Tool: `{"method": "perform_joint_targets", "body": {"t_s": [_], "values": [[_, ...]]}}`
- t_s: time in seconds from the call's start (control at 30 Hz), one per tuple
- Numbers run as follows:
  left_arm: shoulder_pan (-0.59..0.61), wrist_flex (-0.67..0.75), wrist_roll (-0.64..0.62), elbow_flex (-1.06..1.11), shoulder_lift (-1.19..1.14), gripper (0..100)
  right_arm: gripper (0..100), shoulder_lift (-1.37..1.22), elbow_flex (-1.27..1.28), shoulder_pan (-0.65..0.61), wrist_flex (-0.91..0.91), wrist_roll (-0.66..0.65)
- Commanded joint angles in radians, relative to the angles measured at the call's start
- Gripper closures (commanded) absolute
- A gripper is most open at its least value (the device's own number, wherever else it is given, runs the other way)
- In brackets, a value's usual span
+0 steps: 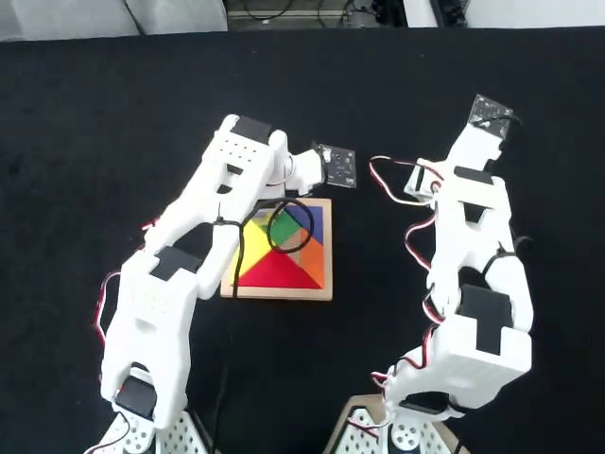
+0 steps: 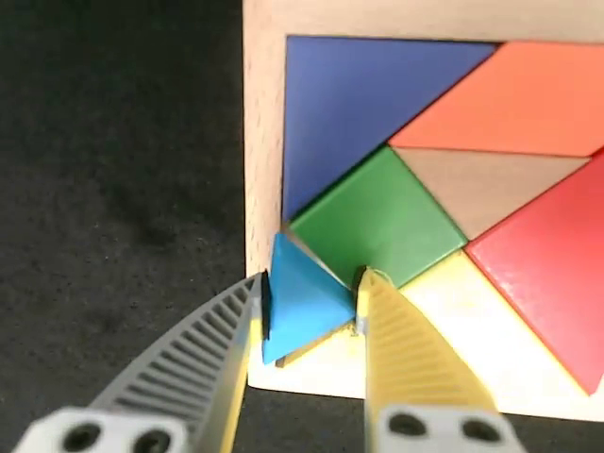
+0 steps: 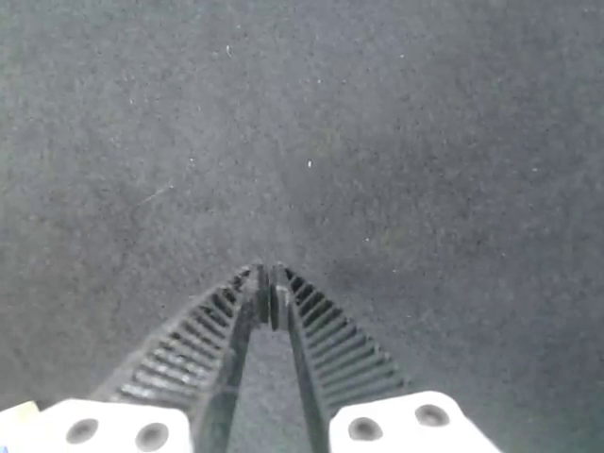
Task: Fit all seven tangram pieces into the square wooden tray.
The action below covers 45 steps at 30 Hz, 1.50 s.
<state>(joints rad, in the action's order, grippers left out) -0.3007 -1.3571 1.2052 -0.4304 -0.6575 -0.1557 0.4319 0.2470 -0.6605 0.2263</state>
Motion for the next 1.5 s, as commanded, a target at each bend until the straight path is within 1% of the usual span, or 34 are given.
{"method": "perform_joint_targets", "body": {"t_s": [0.0, 0.2, 0.3, 0.4, 0.43, 0.53, 0.67, 0.8, 1.0, 1.13, 1.23, 1.47], "values": [[0.013, 0.006, 0.002, -0.028, 0.014, 86, 98.6, 0.008, -0.05, -0.005, 0.021, 0.005], [0.064, 0.006, -0.006, -0.104, 0.009, 86, 98.6, 0.007, -0.05, -0.006, 0.021, 0.003], [0.061, 0.046, -0.005, -0.084, -0.04, 86, 98.6, 0.007, -0.05, -0.006, 0.023, 0.003], [0.051, 0.044, -0.008, -0.087, -0.083, 86, 98.6, 0.005, -0.05, -0.006, 0.025, 0.003], [0.041, 0.032, -0.008, -0.084, -0.086, 86, 98.6, 0.005, -0.05, -0.006, 0.025, 0.003], [0.001, -0.063, -0.008, -0.105, -0.086, 86, 98.6, 0.005, -0.05, -0.006, 0.026, 0.003], [-0.039, -0.155, -0.008, -0.199, -0.087, 86, 98.6, 0.005, -0.05, -0.006, 0.028, 0.003], [-0.035, -0.166, -0.008, -0.266, -0.098, 86, 98.6, 0.005, -0.05, -0.006, 0.026, 0.003], [-0.005, -0.169, -0.009, -0.28, -0.086, 86, 98.6, 0.005, -0.05, -0.006, 0.026, 0.003], [-0.004, -0.253, -0.069, -0.298, -0.086, 86, 98.6, 0.005, -0.05, -0.006, 0.026, 0.003], [-0.01, -0.327, -0.075, -0.32, -0.086, 86, 98.6, 0.005, -0.05, -0.006, 0.026, 0.003], [-0.015, -0.348, -0.08, -0.334, -0.098, 86, 98.5, 0.005, -0.05, -0.006, 0.026, 0.003]]}}
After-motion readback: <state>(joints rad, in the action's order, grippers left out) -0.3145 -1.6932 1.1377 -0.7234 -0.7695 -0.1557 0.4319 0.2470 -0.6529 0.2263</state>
